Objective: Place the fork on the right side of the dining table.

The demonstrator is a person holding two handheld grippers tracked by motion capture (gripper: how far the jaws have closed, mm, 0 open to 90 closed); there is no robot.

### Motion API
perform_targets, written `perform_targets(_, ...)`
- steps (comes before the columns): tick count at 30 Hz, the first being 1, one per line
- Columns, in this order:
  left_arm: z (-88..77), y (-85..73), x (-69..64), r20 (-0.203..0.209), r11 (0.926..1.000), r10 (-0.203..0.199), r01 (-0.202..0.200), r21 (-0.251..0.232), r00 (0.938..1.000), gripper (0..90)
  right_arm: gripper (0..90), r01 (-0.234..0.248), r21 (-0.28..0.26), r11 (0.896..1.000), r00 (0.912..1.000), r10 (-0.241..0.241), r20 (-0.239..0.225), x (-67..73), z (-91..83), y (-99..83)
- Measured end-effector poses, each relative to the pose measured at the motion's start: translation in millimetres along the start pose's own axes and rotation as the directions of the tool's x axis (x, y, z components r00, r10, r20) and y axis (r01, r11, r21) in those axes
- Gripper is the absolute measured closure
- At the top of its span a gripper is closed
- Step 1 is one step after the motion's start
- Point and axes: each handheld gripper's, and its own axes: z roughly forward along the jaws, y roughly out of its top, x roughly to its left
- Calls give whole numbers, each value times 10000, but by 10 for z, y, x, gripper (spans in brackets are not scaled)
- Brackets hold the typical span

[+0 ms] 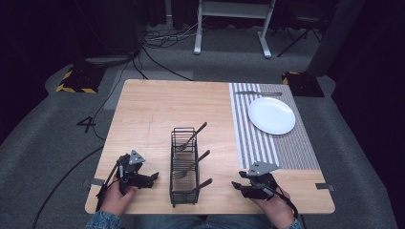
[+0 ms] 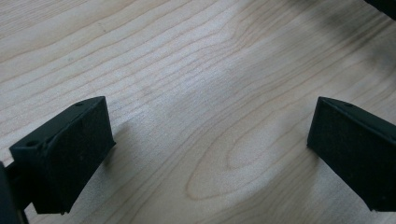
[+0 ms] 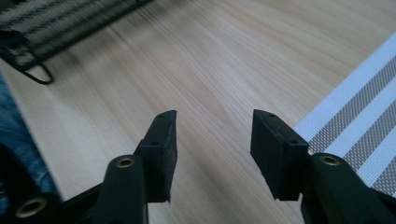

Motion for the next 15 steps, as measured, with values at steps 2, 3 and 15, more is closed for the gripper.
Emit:
perform_targets(2,0,0,0,1,10000,-3,3,-1,10000,2,532,92,-154,9998,9999,-94,-142,43,-67,54)
perform_targets(3,0,0,0,0,10000,-2,2,1,10000,2,535,134,-211,9997,9997,-139,-218,64,-98,80)
perform_targets(15,0,0,0,-1,10000,0,0,0,10000,3,542,217,-1112,9936,9931,-342,-1124,300,-333,328)
